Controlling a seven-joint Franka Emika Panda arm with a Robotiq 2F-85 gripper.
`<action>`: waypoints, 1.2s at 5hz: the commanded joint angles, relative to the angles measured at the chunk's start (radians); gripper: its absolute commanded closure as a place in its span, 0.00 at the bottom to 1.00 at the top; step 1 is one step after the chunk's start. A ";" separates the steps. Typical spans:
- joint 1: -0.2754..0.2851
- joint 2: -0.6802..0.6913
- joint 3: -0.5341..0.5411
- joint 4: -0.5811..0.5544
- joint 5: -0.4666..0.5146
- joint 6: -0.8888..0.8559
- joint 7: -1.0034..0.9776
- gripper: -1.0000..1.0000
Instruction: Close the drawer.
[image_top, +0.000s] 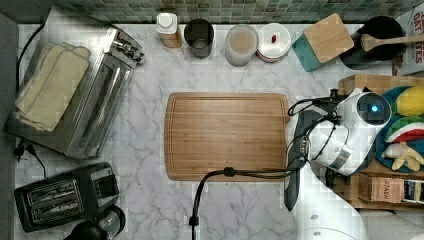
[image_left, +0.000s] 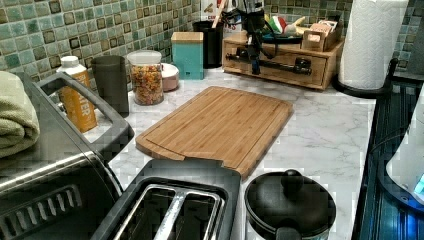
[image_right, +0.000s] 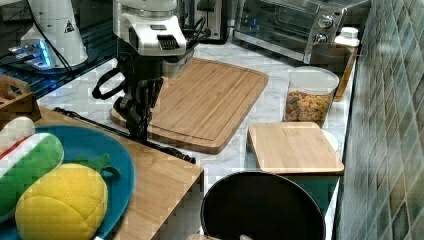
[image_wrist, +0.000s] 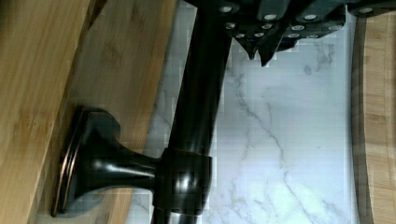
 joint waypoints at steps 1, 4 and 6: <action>-0.129 -0.043 -0.172 0.168 -0.046 0.078 0.042 1.00; -0.125 -0.043 -0.177 0.168 -0.043 0.079 0.040 1.00; -0.121 -0.042 -0.181 0.168 -0.041 0.078 0.039 1.00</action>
